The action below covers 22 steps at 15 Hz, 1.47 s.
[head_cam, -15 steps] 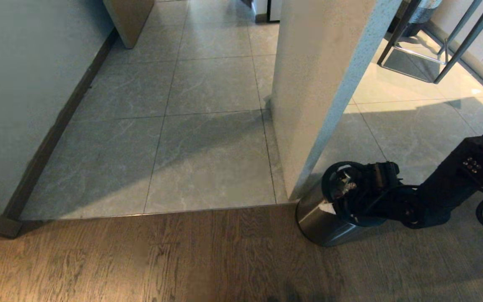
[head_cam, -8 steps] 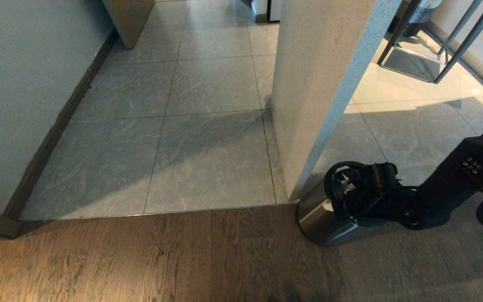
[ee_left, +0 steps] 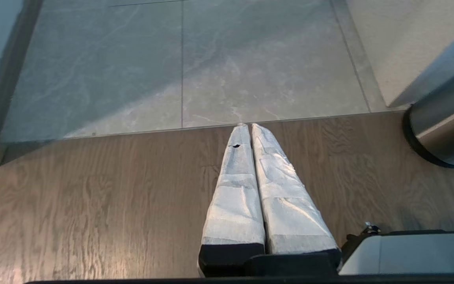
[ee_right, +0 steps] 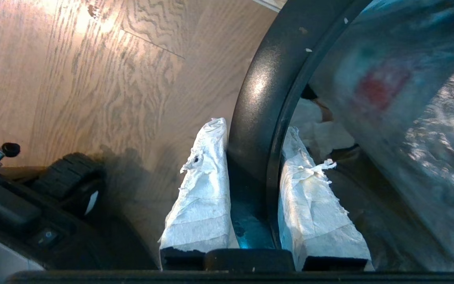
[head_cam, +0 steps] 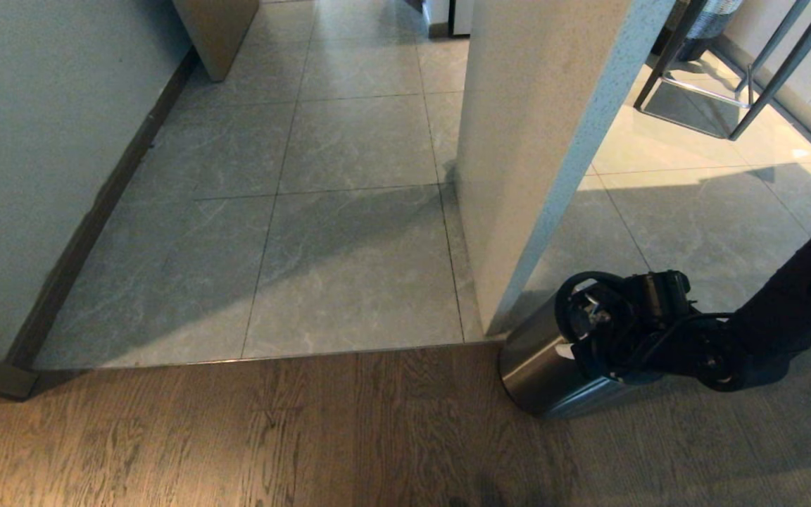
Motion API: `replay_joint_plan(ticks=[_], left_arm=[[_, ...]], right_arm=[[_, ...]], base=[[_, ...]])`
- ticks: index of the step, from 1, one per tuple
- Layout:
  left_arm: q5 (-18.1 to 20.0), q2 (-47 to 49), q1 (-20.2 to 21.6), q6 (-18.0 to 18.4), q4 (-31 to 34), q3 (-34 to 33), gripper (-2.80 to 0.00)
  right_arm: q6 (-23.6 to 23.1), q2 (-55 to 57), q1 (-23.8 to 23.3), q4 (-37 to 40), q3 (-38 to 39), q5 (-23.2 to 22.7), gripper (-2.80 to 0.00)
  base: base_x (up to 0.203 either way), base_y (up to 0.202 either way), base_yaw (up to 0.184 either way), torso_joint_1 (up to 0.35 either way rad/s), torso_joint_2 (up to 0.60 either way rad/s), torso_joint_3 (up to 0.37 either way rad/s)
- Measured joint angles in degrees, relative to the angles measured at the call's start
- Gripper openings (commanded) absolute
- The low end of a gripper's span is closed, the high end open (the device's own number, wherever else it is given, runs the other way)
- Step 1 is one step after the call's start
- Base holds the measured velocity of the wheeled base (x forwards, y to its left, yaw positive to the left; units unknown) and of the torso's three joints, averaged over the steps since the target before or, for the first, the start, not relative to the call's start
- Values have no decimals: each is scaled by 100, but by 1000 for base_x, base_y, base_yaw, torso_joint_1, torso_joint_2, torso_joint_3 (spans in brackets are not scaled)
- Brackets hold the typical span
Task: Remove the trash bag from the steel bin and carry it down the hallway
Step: Place the outer trash can on the ground
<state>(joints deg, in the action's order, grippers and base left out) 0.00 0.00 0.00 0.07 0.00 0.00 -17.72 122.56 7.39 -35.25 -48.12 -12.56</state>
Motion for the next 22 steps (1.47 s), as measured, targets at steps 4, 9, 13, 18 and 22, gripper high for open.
replay_joint_plan(ticks=[4, 9, 13, 18, 22], left_arm=[[0, 0, 0, 2, 0, 0, -280], [0, 0, 0, 2, 0, 0, -280], [1, 0, 0, 0, 0, 0, -280], [0, 0, 0, 4, 0, 0, -280], [0, 0, 0, 0, 0, 0, -280]], right_arm=[[-60, -282, 7, 7, 255, 0, -280], [-71, -987, 2, 410, 212, -15, -280], [-57, -1670, -12, 1065, 182, -31, -280], [-60, -2663, -9, 2067, 148, -32, -280], [-35, -3604, -9, 2871, 55, -26, -280]], base=[[0, 0, 0, 0, 0, 0], [0, 0, 0, 0, 0, 0], [0, 0, 0, 0, 0, 0], [0, 0, 0, 0, 0, 0], [0, 0, 0, 0, 0, 0]])
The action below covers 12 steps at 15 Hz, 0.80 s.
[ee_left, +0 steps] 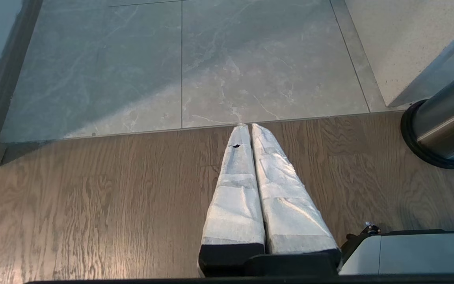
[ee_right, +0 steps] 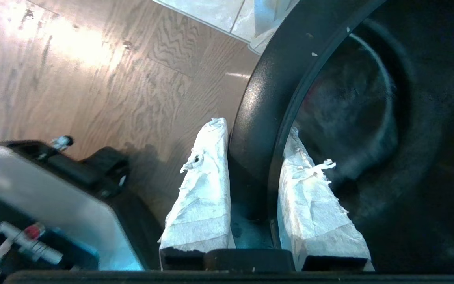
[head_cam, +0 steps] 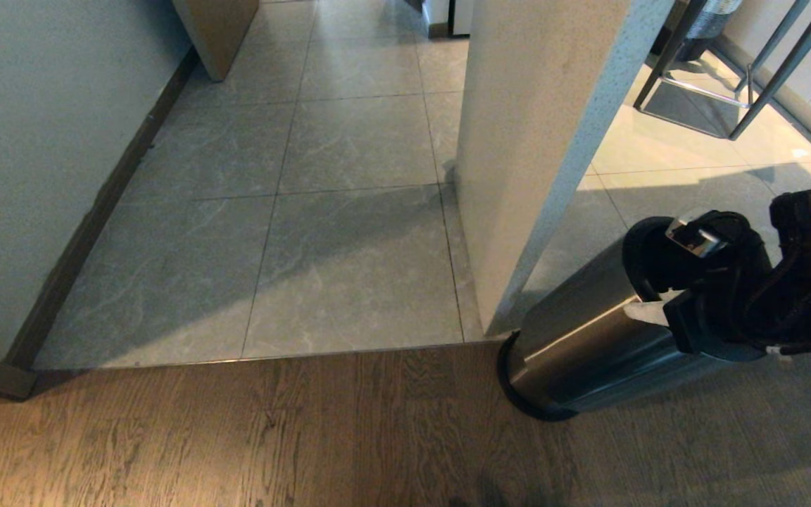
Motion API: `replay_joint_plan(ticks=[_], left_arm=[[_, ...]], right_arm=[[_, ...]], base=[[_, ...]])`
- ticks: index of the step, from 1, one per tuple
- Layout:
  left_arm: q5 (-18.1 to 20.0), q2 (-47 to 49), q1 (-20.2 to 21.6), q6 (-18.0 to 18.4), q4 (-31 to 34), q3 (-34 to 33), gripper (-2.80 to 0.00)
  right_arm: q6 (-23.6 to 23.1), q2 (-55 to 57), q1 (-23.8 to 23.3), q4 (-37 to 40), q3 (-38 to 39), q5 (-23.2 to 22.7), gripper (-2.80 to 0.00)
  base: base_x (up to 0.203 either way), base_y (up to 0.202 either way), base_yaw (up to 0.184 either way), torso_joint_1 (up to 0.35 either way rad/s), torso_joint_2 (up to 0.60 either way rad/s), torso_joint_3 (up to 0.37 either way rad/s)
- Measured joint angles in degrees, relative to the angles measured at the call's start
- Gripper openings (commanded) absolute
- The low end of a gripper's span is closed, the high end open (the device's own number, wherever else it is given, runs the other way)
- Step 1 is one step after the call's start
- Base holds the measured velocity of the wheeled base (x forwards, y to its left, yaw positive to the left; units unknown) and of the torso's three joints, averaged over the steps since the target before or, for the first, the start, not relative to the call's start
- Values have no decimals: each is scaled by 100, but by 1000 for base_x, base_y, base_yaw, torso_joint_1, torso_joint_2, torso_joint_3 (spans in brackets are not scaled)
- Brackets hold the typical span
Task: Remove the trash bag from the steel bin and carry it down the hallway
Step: Place the outer trash can on the ground
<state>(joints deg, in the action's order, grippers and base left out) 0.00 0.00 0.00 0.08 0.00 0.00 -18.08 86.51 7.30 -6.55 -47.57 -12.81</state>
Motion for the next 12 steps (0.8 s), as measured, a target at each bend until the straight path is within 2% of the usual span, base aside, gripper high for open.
replay_joint_plan(ticks=[7, 9, 12], left_arm=[[0, 0, 0, 2, 0, 0, -280], [0, 0, 0, 2, 0, 0, -280], [0, 0, 0, 2, 0, 0, -280]], right_arm=[[221, -1726, -121, 1370, -6, 161, -280], [227, -2155, -375, 1531, -24, 212, -280], [294, -2548, -1029, 1568, -132, 251, -280]], base=[[0, 0, 0, 0, 0, 0], [0, 0, 0, 0, 0, 0], [0, 0, 0, 0, 0, 0]])
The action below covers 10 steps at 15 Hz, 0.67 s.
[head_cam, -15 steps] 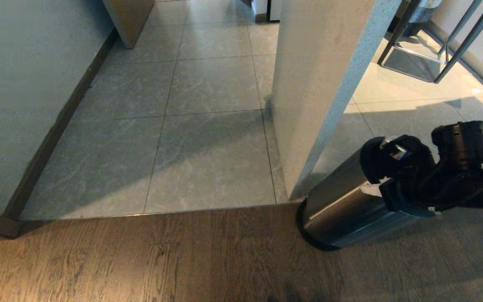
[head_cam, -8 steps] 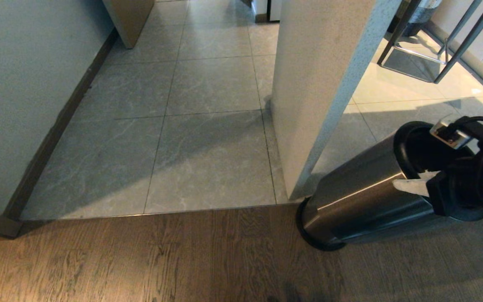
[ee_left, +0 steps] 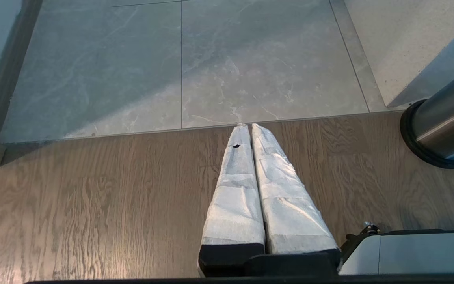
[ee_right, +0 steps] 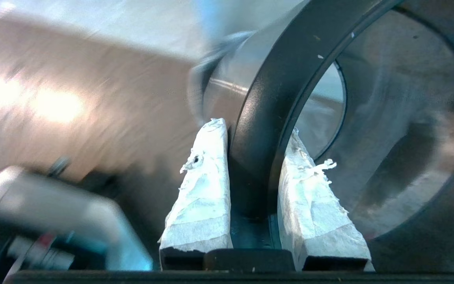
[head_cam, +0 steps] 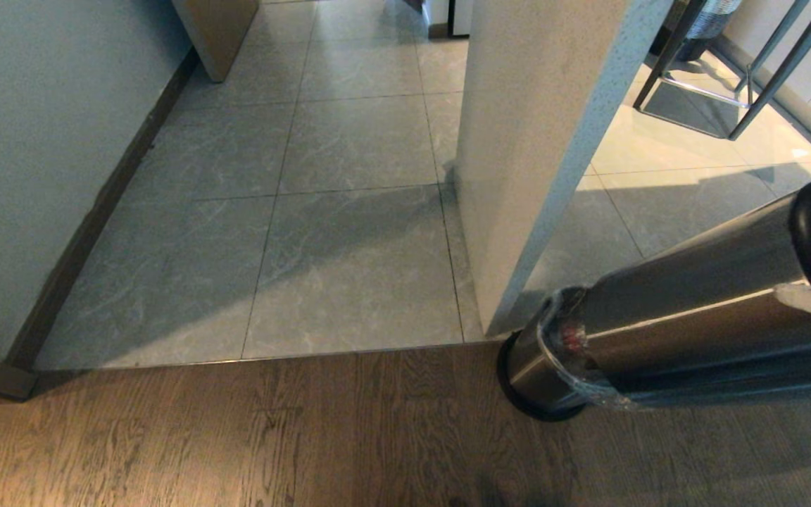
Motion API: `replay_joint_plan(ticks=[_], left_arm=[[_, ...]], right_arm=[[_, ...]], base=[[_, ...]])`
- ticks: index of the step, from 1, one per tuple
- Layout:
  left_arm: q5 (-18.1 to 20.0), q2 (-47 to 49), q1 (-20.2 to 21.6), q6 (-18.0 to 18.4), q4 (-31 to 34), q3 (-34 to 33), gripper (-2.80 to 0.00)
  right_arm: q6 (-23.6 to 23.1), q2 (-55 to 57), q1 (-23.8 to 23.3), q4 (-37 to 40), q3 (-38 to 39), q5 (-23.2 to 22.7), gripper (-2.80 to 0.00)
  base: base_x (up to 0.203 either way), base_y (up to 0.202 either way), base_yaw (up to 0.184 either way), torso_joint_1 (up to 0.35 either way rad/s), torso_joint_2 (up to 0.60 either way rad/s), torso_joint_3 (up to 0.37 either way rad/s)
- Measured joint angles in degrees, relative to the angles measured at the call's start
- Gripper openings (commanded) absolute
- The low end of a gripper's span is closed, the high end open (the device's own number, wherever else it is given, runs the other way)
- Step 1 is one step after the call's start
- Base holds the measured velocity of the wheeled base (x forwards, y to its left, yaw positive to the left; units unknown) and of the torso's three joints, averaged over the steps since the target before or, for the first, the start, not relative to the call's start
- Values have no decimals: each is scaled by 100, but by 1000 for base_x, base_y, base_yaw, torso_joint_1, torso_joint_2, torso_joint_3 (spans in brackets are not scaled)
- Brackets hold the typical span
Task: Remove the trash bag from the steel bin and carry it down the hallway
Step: Place the outer trash can on the ground
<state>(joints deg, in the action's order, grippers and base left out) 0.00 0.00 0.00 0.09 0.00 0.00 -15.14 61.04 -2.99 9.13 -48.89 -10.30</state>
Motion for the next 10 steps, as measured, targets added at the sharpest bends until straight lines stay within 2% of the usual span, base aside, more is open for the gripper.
replay_joint_plan(ticks=[5, 7, 10], left_arm=[[-1, 0, 0, 0, 2, 0, -280], [1, 0, 0, -1, 0, 0, -280], [0, 0, 0, 0, 0, 0, -280]], right_arm=[[561, -236, -1199, 567, -541, 118, -280], [643, -106, -1790, 583, -623, 121, -280], [793, 397, -2438, 402, -648, 94, -280]], base=[[0, 0, 0, 0, 0, 0], [0, 0, 0, 0, 0, 0], [0, 0, 0, 0, 0, 0]])
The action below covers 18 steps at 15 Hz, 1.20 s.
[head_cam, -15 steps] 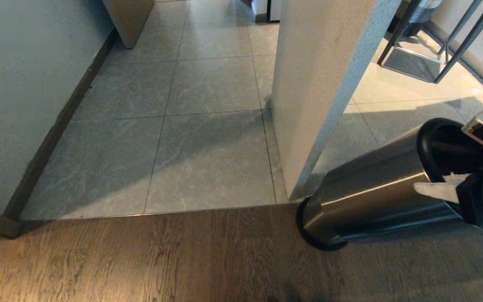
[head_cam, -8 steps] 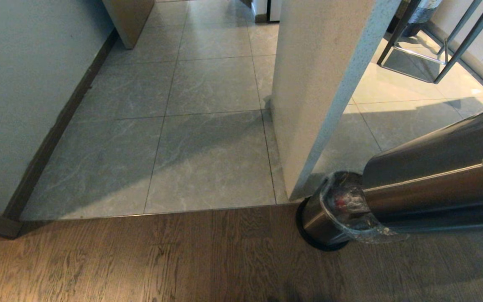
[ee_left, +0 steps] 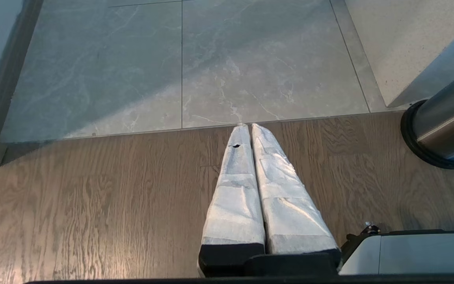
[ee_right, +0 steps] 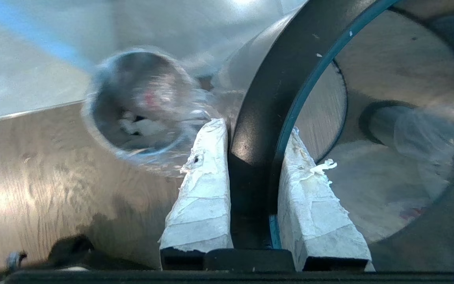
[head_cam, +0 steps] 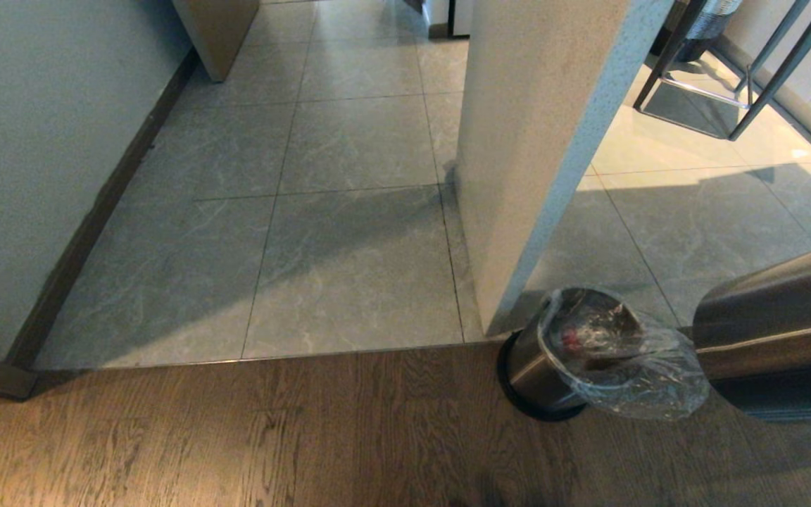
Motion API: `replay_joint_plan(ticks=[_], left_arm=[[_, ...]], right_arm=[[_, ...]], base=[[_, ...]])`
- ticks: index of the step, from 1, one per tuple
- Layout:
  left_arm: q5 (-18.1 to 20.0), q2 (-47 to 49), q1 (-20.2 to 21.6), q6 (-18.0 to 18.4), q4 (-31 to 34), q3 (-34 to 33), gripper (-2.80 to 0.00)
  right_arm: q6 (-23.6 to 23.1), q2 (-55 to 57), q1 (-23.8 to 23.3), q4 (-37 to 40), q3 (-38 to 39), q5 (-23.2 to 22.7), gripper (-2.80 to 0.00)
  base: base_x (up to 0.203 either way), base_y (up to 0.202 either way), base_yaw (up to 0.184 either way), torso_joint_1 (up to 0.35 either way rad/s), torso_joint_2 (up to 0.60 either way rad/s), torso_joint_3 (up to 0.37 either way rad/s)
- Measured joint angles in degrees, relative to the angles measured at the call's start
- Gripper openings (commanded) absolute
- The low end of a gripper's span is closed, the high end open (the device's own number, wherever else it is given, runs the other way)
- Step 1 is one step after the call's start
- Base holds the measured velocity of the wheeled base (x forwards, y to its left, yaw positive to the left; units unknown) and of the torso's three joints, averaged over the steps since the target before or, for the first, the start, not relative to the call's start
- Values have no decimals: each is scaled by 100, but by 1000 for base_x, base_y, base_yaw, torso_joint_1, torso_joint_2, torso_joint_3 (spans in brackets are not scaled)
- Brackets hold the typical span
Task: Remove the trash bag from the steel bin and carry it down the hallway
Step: Place the outer trash can on the ground
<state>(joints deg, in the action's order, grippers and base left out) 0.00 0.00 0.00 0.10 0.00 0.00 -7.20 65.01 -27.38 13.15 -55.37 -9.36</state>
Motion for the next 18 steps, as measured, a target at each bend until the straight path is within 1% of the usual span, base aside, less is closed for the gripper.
replay_joint_plan(ticks=[3, 5, 7, 9, 11, 13, 18], left_arm=[[0, 0, 0, 0, 0, 0, -280], [0, 0, 0, 0, 0, 0, -280], [0, 0, 0, 0, 0, 0, -280], [0, 0, 0, 0, 0, 0, -280], [2, 0, 0, 1, 0, 0, -280], [2, 0, 0, 0, 0, 0, -280], [0, 0, 0, 0, 0, 0, -280]], right_arm=[[514, 815, -479, -524, 44, -12, -280], [677, 1499, -680, -899, 66, -45, -280], [730, 2332, -787, -1439, 48, -82, -280], [723, 3253, -832, -2150, -111, -168, -280], [675, 4178, -873, -2700, -555, -239, -280], [552, 5056, -909, -3054, -1179, -273, -280], [64, 6827, -939, -3908, -2349, -293, -280]], base=[[0, 0, 0, 0, 0, 0], [0, 0, 0, 0, 0, 0], [0, 0, 0, 0, 0, 0], [0, 0, 0, 0, 0, 0], [0, 0, 0, 0, 0, 0], [0, 0, 0, 0, 0, 0], [0, 0, 0, 0, 0, 0]])
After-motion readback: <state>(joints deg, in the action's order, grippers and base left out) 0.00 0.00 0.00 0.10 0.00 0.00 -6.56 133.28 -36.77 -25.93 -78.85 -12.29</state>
